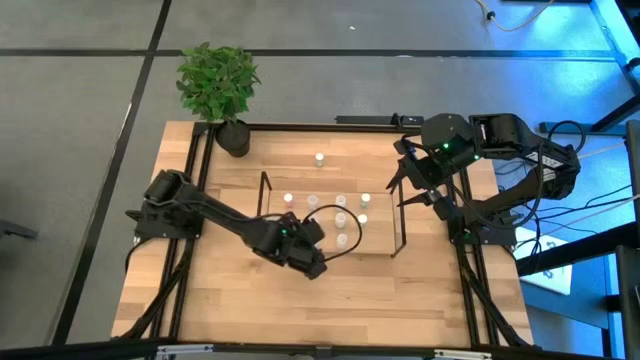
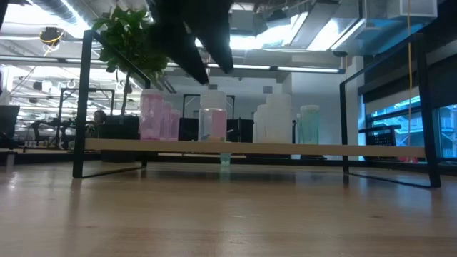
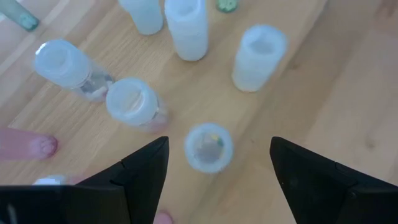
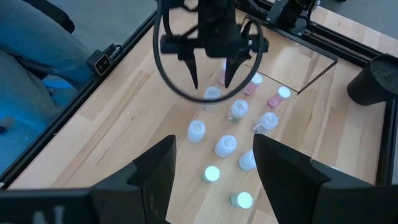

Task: Pick and place medicine bottles onto shelf by color
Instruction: Put the blue pill bottle on the shelf aligned with the other blue pill bottles

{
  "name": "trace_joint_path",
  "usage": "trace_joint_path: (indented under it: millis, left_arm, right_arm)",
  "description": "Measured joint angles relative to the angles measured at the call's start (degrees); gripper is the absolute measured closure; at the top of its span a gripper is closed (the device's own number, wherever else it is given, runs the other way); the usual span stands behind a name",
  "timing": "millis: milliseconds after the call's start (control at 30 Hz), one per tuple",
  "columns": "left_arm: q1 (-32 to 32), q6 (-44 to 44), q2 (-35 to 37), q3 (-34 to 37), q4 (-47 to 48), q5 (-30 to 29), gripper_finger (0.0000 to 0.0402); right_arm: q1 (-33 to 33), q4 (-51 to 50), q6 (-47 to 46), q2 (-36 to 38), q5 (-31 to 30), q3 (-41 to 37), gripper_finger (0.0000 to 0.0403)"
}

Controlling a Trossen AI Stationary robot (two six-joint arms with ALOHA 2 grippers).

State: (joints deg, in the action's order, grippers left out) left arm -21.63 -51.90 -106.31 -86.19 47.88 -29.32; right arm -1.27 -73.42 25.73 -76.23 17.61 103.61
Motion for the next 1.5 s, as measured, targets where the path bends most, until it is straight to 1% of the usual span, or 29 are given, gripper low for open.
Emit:
trace_joint_path:
  millis: [133,300,500,600,800,933,1100,1267,1333,1500]
  left_arm:
    - [-0.9,0.1,3.0,0.0,1.0,0.1,0.0127]
    - [-1.4,2.7,8.1,0.0,1.5,-0.2,0.0128]
    - [-1.7,5.4,14.0,0.0,2.9,-2.6,0.0129]
    - [-1.7,7.9,15.7,0.0,3.4,-4.8,0.013]
    - [-1.0,10.1,16.6,0.0,8.0,-7.4,0.013]
    - [0.4,8.8,16.6,0.0,11.2,-7.7,0.013]
    - [1.0,8.9,16.5,0.0,11.3,-10.4,0.013]
    - [0.7,8.9,16.5,0.0,11.5,-10.6,0.013]
    - [0.4,8.8,16.5,0.0,11.5,-10.7,0.013]
    - [-1.4,6.3,16.5,0.0,11.5,-11.2,0.013]
  right_arm:
    - [0.0,0.2,0.0,0.0,0.0,0.0,0.0186]
    - [0.0,0.4,0.0,0.0,0.0,0.0,0.0186]
    - [0.0,0.4,0.0,0.0,0.0,0.0,0.0186]
    - [0.0,0.4,0.0,0.0,0.0,0.0,0.0186]
    - [0.0,0.5,0.0,0.0,0.0,0.0,0.0186]
    - [0.0,0.5,0.0,0.0,0.0,0.0,0.0186]
    - [0.0,2.4,-0.2,-0.1,0.0,0.0,0.0186]
    - [0.0,3.4,-0.1,-0.4,-0.1,0.0,0.0186]
    - [0.0,5.0,-0.3,-0.6,-1.9,0.0,0.0186]
    - [0.0,7.0,-1.2,-3.1,-12.9,0.0,0.0186]
